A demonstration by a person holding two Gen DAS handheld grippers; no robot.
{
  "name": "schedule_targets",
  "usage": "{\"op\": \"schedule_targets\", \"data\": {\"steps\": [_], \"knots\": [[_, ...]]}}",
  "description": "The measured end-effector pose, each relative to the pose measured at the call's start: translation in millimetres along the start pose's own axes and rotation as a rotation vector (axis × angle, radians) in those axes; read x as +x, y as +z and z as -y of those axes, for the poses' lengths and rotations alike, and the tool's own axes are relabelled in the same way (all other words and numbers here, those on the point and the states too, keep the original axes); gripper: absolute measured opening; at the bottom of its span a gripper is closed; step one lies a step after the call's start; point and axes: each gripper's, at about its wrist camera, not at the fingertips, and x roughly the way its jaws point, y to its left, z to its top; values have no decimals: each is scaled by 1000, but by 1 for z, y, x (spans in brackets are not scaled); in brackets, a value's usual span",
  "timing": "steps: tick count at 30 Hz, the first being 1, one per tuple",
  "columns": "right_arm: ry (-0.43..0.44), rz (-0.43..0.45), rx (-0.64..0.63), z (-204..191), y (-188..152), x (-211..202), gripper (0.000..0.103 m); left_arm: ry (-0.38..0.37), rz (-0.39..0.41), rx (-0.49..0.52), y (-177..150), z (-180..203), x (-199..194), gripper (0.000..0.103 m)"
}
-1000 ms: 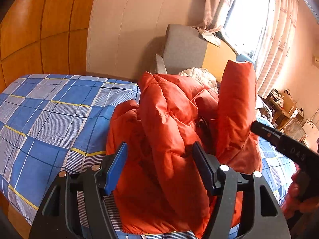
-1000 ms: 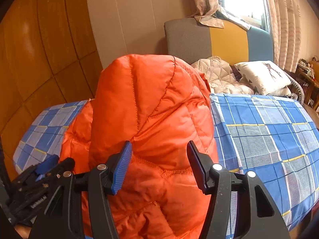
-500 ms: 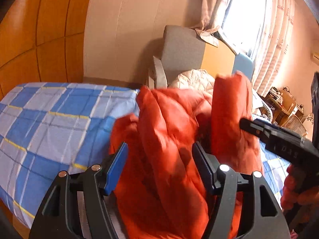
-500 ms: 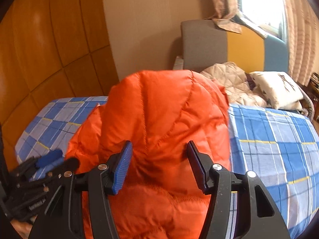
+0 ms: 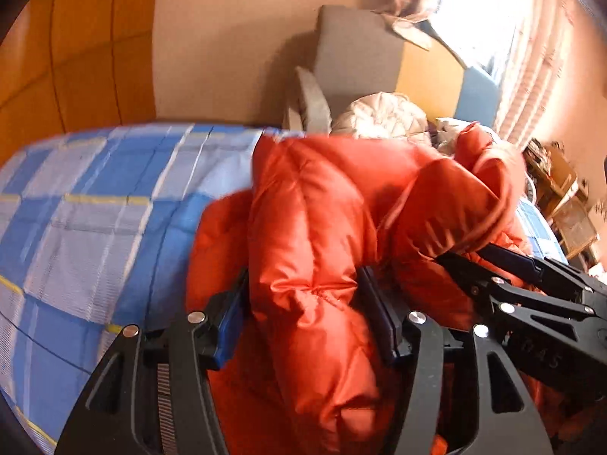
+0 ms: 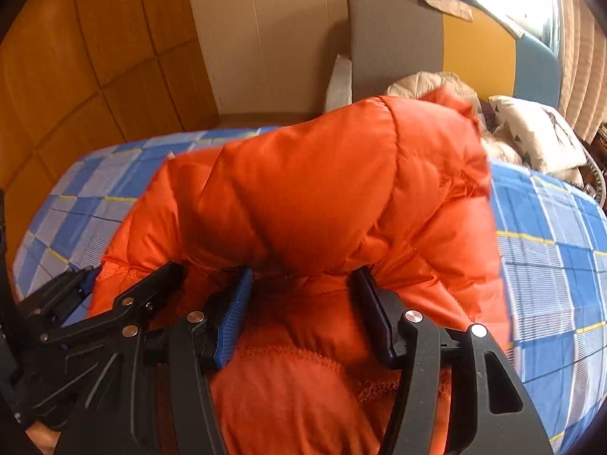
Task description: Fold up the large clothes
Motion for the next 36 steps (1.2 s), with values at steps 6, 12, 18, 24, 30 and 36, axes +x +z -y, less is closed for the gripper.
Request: {"op": "schedule_targets", "data": {"steps": [6,12,18,24,30,36], "knots": [[-32,-48,-84,-22,-9,44,57,20,-25,-46,-19,-22,27,52],[-30,-77,-146,-30,-4,32,57,19,-22,-56,-23,-22,11,64],[44,20,-40,3,-8,-27,85,-102,26,-120,-29,-26,-26,86],[58,64,145,73,-24,-63,95,-173,22,-134,-30,-24,-37,93],[86,-11,290,133,-55,-45,100,-243,-66,-136,-41,-20,-17,95],[231,-57,348,150,-70,-21,100,-307,-106,-194,-54,-28,8,86]]}}
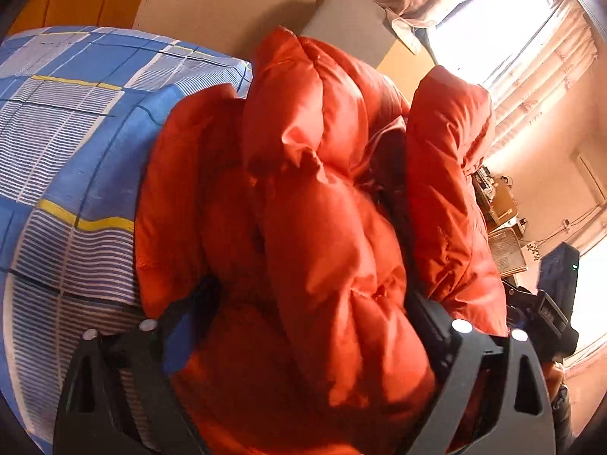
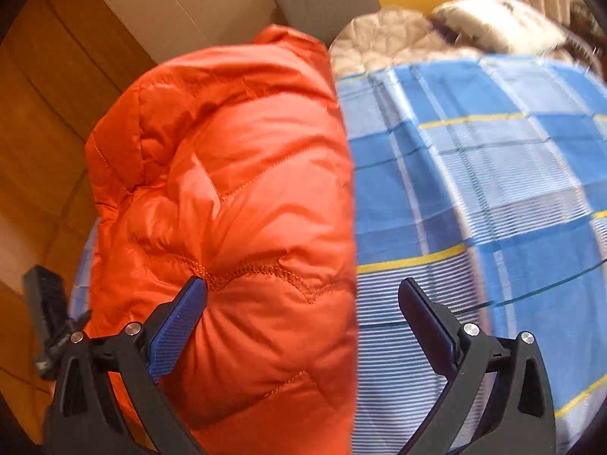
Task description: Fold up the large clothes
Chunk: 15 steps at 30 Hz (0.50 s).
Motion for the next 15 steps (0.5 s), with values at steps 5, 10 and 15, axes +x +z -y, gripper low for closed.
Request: {"op": "schedule_targets", "data": {"steps": [5,10,15], "knots": [[204,-80,76,5,2,26,89,-36,20,26,-6,-2,0,55],[187,-36,-60,-30,8,13,43,-129,72,33,-9,4,-15,23],[147,40,-167,-53,14,-17,31,-198,122,42,-4,23,-31,19]]}}
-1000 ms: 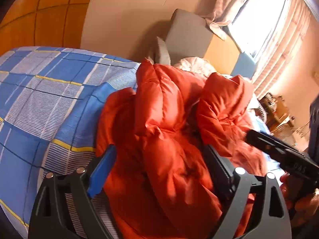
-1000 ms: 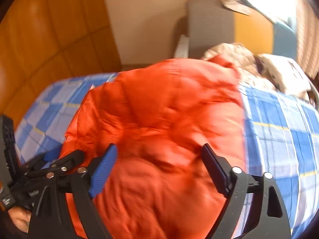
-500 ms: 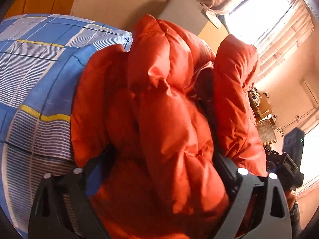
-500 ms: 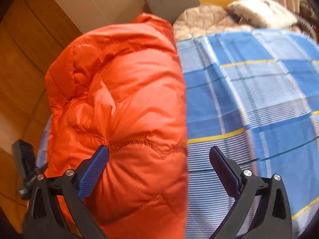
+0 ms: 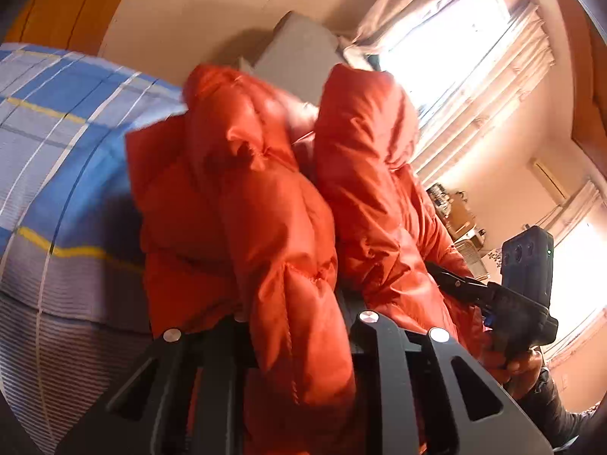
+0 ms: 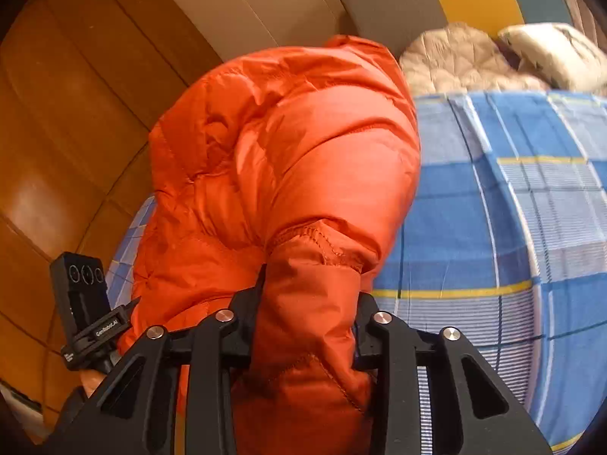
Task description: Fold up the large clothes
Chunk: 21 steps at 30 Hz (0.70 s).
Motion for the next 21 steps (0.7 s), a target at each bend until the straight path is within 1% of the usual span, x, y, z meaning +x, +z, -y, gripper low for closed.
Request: {"op": "schedule_targets", "data": {"steps": [2,5,8,10,14,16,18,20,21], "knots": [[-11,29,-16,-4,2,-15,29,-20,9,20,2,14,-1,18],[-36,78,-37,1,5,-44,28,-59,6,68,9,46,8,18],[-57,124,-40,20,14,-75,27,-106,1,110,14,79,17,18],[-78,144,-35,33,16,-95,27,-133,-14,155,17,107,31,18],[-132,174,-11,72,13,-127,27,-158,-81,205,13,149,71,18],[-171,168,18,97,10,-133,27,-147,-119,224,6,163,92,18],[-205,144,42,118,7,-131,27,-124,-172,229,-5,170,117,19],[-230,106,79,141,-1,-119,28,-71,-212,234,-16,168,134,20],[-252,84,83,148,-6,-112,30,-57,-223,232,-17,166,140,20]]}}
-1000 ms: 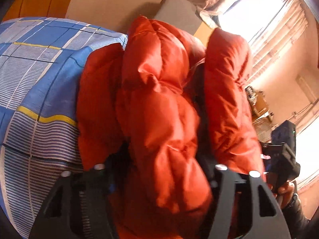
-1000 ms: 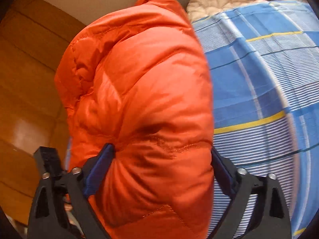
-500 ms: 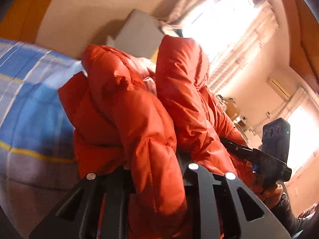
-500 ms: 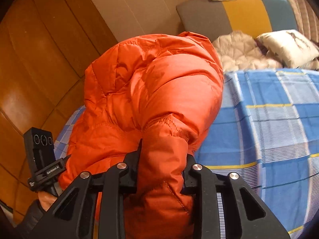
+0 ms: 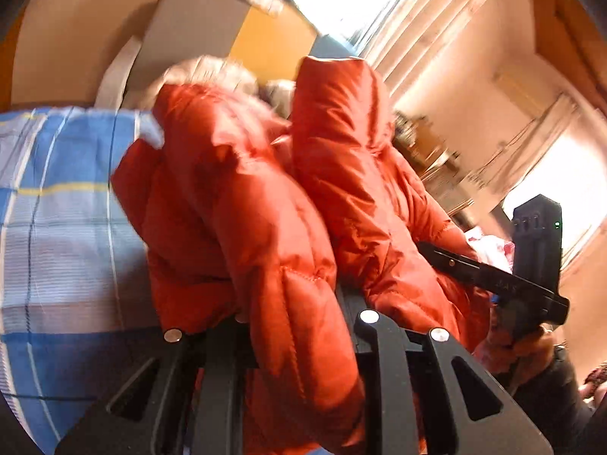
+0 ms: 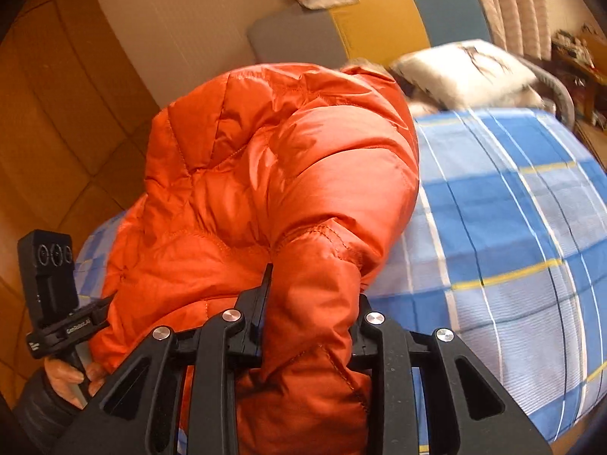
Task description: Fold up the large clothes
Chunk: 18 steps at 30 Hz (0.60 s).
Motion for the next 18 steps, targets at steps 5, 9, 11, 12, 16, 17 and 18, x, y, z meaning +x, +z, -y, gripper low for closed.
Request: {"op": "schedule_targets", "data": {"steps": [5,9,11,12,16,17,18], "knots": [[-35,-2,33,10,-15,12,48,104,-11,-16,-16,-1,5,36],[-123,33,26,5,-19,3,72,168,19,-16,-26,7,-5,54],[-167,51,16,2,-19,-3,78,234,44,3,-30,13,-12,63],[-190,63,11,-1,-19,-7,79,238,59,-3,-29,16,-15,66],[-249,116,-10,-16,-22,-30,84,286,112,-17,-30,25,-34,76],[-254,124,-16,-19,-24,-33,84,321,120,-15,-33,28,-39,79],[-263,134,-19,-22,-25,-36,85,339,126,-15,-34,29,-41,79]]}}
